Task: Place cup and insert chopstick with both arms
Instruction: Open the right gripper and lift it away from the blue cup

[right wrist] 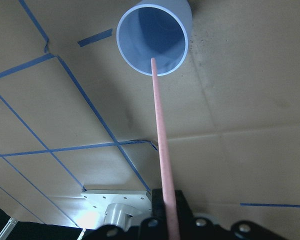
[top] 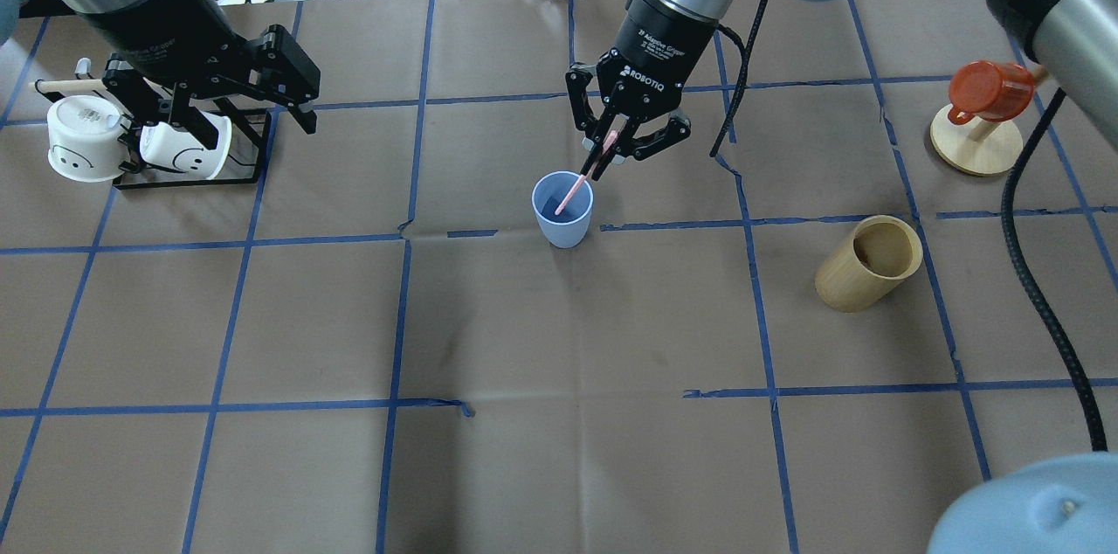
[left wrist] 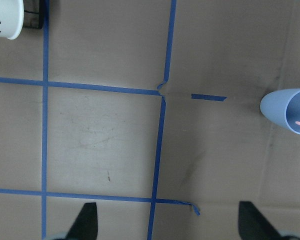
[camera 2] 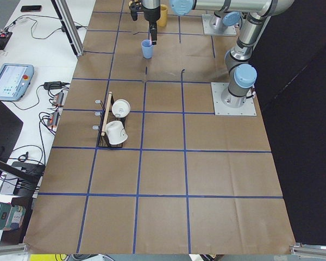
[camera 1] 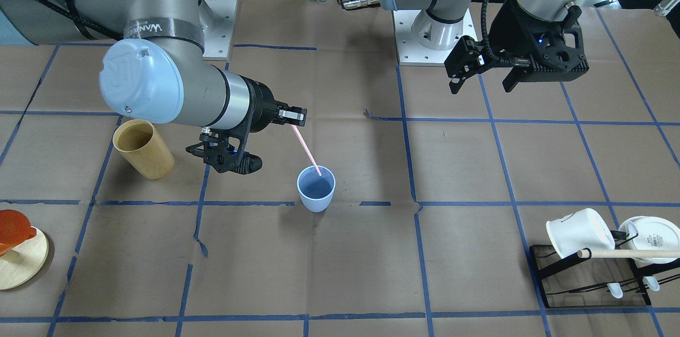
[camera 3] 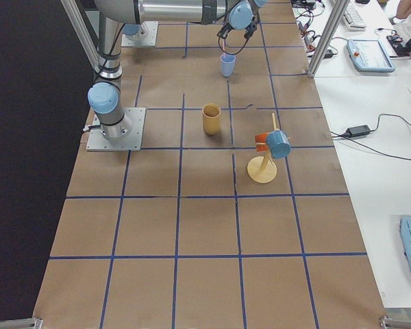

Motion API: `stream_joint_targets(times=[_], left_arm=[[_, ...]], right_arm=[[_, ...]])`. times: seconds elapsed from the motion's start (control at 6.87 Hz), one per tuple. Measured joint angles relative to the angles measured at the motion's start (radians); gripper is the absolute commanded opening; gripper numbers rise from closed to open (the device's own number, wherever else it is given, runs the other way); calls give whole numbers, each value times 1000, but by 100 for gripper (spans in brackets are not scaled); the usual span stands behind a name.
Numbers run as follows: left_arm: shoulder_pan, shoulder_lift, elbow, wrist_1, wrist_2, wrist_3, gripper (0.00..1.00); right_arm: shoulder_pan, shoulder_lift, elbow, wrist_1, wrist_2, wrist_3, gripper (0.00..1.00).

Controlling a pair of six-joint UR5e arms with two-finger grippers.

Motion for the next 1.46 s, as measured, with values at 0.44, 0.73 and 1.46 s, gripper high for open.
stream_joint_targets(times=[0.44,0.73,1.46], left_arm=[[0,0,4,1,0,-2,100],[0,0,5,2,0,-2,100],[0,-9,11,2,-3,-6,100]], right_arm=[[1,19,0,-3,-2,-2,79],[1,23,-2,-4,0,7,85],[-19,-45,-19,-22,-183,-125,80]])
